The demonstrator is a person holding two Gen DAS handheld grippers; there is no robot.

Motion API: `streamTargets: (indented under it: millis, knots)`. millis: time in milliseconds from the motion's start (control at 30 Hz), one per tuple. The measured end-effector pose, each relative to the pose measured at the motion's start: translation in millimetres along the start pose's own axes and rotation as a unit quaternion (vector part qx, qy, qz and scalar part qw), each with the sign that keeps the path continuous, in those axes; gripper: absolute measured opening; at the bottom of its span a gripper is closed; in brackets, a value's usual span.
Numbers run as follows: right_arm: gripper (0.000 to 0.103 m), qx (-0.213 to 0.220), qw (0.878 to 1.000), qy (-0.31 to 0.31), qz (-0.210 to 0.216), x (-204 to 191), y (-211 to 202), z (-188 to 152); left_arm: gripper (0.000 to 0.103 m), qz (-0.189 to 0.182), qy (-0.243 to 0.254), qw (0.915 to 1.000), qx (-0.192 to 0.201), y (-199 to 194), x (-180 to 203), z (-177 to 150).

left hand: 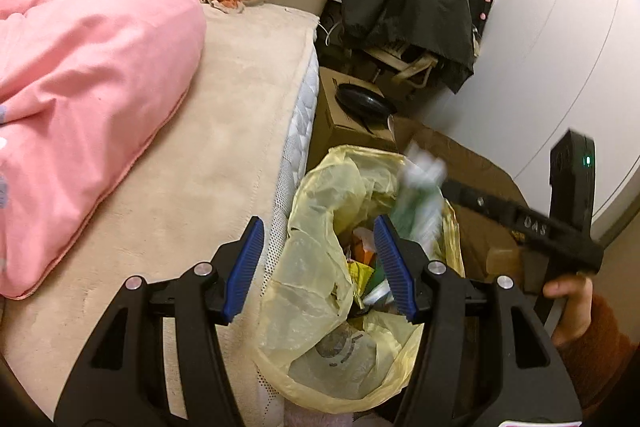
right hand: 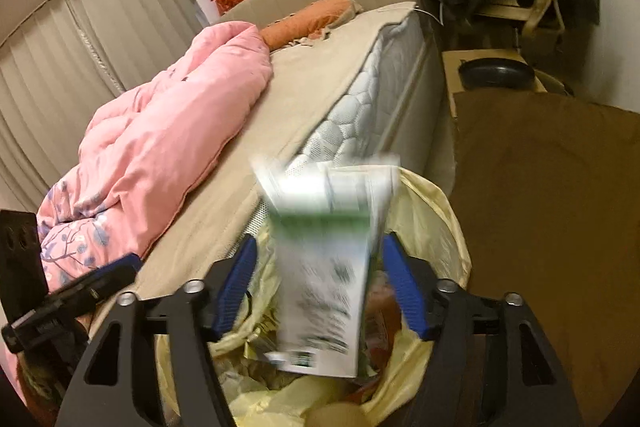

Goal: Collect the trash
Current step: 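Open both tools over the yellow bag to drop the wrapper and carton, then move both open tools back over the table toward the gold snack bag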

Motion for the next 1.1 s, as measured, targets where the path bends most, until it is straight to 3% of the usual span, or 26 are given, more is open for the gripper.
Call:
streamTargets:
  millis: [233, 500, 833, 1100]
  knots:
    - [0.066, 0.020, 0.999, -0.017, -0.034, 22.9, -34.3, 6.9, 0.054, -0.008, 0.012, 0.9999, -0.004, 2.7, 20.0, -4.9]
    - [0.066, 0.054, 0.990, -0.049, -0.118, 84.4, -105.3, 5.5, 0.054, -0.050, 0.050, 0.9971, -0.026, 25.6, 83.8, -23.8]
    - [0.066, 0.039, 0.979, -0.057, -0.194, 163.7, -180.3, -22.6, 0.054, -0.116, 0.117, 0.9842, -0.065, 60.5, 195.7, -63.3]
    - [0.067, 0.052, 0.973, 0.002, -0.227, 215.7, -223.7, -41.0, 0.054, -0.139, 0.155, 0.9746, -0.082, 73.3, 249.2, -78.6]
Point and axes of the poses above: each gripper's, at about its wrist camera, not at the fingertips, and y roughly the way its jaws point, x to its right, z to its top, the point moved 9 cm from there along y, roughly the way its jaws point, and after that the axes turned 14 degrees about x, right-handed, at the moved point
